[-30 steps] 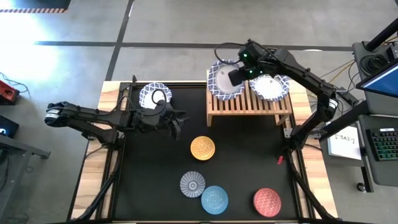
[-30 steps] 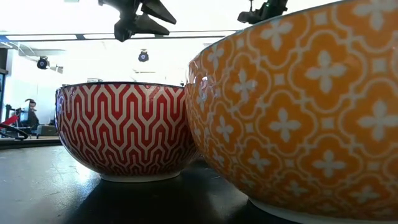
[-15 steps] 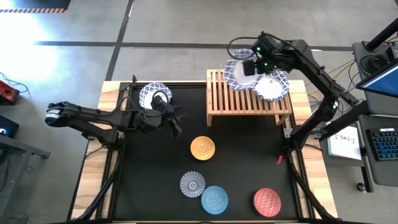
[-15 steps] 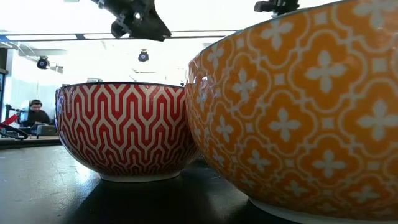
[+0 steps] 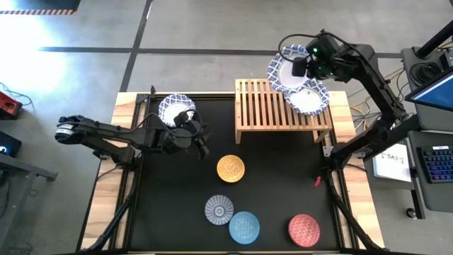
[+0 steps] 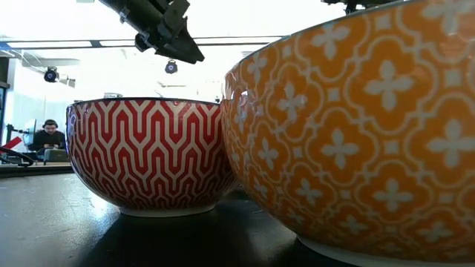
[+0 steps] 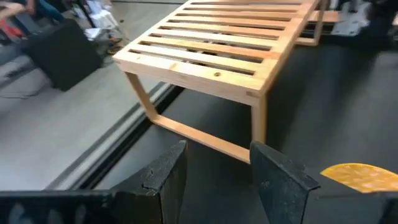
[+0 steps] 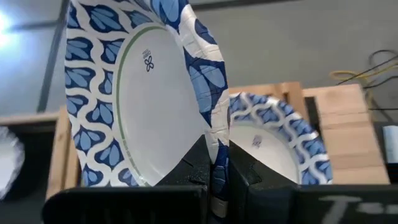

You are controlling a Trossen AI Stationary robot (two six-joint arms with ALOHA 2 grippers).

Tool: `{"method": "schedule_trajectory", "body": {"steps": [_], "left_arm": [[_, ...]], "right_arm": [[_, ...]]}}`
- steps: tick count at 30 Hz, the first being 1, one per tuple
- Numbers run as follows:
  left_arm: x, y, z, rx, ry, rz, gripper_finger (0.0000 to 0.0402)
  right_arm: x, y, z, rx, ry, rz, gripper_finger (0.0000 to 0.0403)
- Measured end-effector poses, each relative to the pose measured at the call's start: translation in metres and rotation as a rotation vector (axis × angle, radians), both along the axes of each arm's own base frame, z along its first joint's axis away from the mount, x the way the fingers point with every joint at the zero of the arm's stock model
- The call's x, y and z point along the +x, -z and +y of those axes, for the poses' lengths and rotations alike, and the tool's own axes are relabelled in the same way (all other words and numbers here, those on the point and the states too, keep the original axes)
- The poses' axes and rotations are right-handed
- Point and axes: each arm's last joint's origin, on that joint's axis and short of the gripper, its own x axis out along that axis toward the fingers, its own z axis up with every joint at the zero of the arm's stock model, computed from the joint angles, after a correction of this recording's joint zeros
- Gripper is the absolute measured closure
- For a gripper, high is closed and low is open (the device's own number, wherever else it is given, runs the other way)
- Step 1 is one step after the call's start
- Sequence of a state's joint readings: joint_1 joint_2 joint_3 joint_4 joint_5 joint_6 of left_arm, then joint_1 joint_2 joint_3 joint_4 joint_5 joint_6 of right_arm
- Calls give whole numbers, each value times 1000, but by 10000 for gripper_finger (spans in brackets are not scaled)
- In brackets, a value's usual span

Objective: Place and stack bowls onto a shelf
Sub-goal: Stack the bottom white bowl on top of the other white bowl on the shelf

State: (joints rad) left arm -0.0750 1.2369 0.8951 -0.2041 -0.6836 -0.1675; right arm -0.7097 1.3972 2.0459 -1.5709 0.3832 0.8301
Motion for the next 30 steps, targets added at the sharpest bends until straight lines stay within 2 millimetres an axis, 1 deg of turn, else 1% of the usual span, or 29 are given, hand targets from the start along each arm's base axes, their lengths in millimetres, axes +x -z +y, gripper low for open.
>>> {"method": "schedule_trajectory", "body": {"steps": [4,8,10,13,17,21,30], "left_arm": [[-1,-1,2,37,-58,-3,244],[-4,-4,2,57,-66,3,244],[-6,-3,3,62,-64,22,244],[-9,-1,3,65,-63,56,244],[-10,1,3,65,-64,84,244],[-11,1,3,67,-68,86,244],[-11,0,3,74,-80,82,244]], "right_arm": [[2,8,-4,3,52,27,394],[6,26,-10,56,72,77,394],[4,33,-13,76,88,99,394],[-4,38,-14,96,111,106,394],[-16,44,-11,120,135,100,394],[-26,46,-2,126,140,97,394],[-37,59,11,162,113,115,394]]}}
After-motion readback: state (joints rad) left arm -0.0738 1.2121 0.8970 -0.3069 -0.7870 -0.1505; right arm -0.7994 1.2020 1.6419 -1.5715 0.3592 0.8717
